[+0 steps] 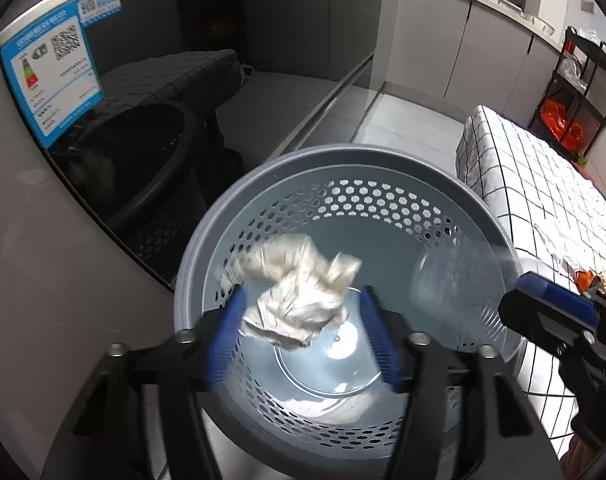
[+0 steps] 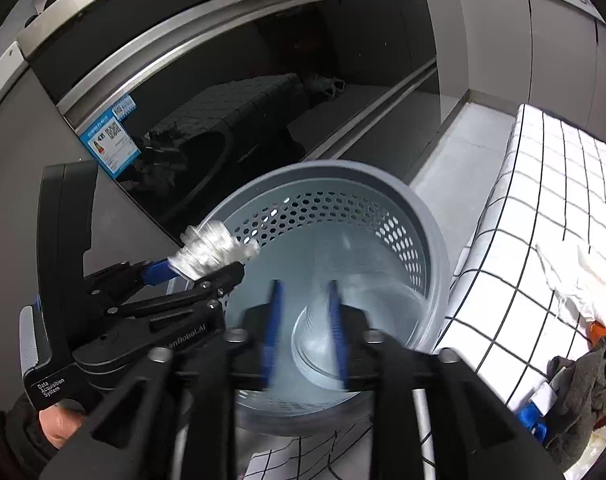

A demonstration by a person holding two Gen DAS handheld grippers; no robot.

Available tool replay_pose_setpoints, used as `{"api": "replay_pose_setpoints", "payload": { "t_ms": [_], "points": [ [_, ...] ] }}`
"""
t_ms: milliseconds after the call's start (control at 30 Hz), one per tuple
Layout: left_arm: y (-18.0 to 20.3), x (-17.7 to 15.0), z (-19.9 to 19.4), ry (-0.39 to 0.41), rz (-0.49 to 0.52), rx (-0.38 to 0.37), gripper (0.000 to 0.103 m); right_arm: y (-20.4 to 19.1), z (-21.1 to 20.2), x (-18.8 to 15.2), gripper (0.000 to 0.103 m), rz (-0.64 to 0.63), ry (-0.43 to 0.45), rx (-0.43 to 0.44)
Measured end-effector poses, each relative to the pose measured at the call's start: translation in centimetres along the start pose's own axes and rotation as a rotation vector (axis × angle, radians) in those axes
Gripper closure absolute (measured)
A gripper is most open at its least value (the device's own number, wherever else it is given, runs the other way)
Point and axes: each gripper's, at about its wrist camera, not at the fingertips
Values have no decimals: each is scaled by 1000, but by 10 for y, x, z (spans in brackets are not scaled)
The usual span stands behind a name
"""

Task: Collect trash
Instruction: 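Carry paper and cup over the grey basket and open both grippers, then move both tools back from the basket toward the trash pile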

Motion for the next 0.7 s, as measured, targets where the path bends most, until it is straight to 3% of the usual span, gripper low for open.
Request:
{"api": "replay_pose_setpoints", "payload": {
  "t_ms": [700],
  "points": [
    [-5, -3, -14, 15, -5, -2, 40, 1, -14, -7, 70, 8, 23, -29]
  ]
}}
Point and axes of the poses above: each gripper's, at about its wrist camera, not at the fingertips, and z roughly the way its jaws point, y to its right, x to its top, and after that the axes turned 6 degrees about y, right-handed
